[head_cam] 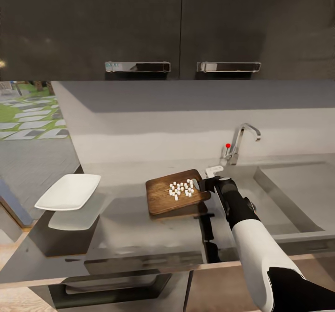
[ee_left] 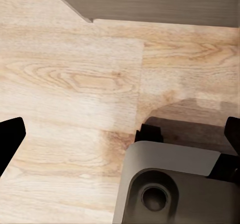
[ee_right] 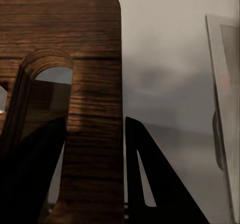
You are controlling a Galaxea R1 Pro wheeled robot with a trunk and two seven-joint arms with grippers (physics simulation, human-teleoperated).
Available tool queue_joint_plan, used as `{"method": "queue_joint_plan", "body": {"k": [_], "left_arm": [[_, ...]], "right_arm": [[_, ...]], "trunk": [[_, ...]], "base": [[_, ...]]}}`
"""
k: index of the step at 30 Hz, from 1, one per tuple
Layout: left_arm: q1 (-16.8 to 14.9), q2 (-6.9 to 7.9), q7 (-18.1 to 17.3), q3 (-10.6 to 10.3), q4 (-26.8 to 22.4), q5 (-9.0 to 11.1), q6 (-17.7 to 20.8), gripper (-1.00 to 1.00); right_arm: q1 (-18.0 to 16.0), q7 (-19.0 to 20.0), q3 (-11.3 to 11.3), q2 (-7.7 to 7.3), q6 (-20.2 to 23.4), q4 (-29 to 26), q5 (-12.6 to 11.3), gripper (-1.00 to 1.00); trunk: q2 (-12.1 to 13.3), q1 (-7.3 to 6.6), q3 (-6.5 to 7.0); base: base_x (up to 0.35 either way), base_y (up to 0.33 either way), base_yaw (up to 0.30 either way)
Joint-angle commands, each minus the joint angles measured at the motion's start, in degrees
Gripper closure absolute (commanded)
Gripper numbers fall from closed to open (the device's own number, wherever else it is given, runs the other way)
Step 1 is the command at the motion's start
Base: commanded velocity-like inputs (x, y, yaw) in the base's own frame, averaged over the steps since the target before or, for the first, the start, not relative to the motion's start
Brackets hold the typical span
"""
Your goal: In the kitchen, take the Vidalia onion out of the sink, dice it on the chopping board with the paring knife, put the diced onion into the bowl on the countertop, then place both the paring knife and the chopping board into the sink.
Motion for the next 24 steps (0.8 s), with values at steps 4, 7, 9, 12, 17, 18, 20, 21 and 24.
{"method": "queue_joint_plan", "body": {"k": [4,7,9,12,17,18,20,21,24], "left_arm": [[-0.1,-0.02,0.0,-0.5,0.2,0.5,-0.4,-1.0],[-0.1,-0.02,0.0,-0.5,0.2,0.5,-0.4,-1.0],[-0.1,-0.02,0.0,-0.5,0.2,0.5,-0.4,-1.0],[-0.1,-0.03,0.0,-0.5,0.2,0.5,-0.4,-1.0],[-0.1,-0.02,0.0,-0.5,0.2,0.5,-0.4,-1.0],[-0.1,-0.02,0.0,-0.5,0.2,0.5,-0.4,-1.0],[-0.1,-0.02,0.0,-0.5,0.2,0.5,-0.4,-1.0],[-0.1,-0.02,0.0,-0.5,0.2,0.5,-0.4,-1.0],[-0.1,-0.02,0.0,-0.5,0.2,0.5,-0.4,-1.0]], "right_arm": [[0.0,0.4,-0.3,0.08,0.1,-0.1,0.6,1.0],[-0.1,0.4,-0.3,0.08,0.1,-0.1,0.6,1.0],[0.0,0.4,-0.3,0.08,0.1,-0.1,0.6,1.0],[-0.1,0.4,-0.3,0.08,0.1,-0.1,0.6,1.0],[0.0,0.4,-0.3,0.08,0.1,-0.1,0.6,1.0],[0.0,0.4,-0.3,0.08,0.1,-0.1,0.6,1.0],[0.0,0.4,-0.3,0.08,0.2,-0.1,0.6,1.0],[0.0,0.4,-0.3,0.08,0.1,-0.1,0.6,1.0],[-0.1,0.4,-0.3,0.08,0.1,-0.1,0.6,1.0]], "trunk": [[0.0,0.01,0.29],[0.0,0.01,0.56],[0.0,0.01,0.74],[0.0,0.01,1.01],[0.0,0.01,1.46],[0.0,0.01,1.55],[0.0,0.01,1.72],[0.0,0.01,1.81],[0.0,0.01,2.08]], "base": [[0.0,0.0,0.0],[0.0,0.0,0.0],[0.0,0.0,0.0],[0.0,0.0,0.0],[0.0,0.0,0.0],[0.0,0.0,0.0],[0.0,0.0,0.0],[0.0,0.0,0.0],[0.0,0.0,0.0]]}}
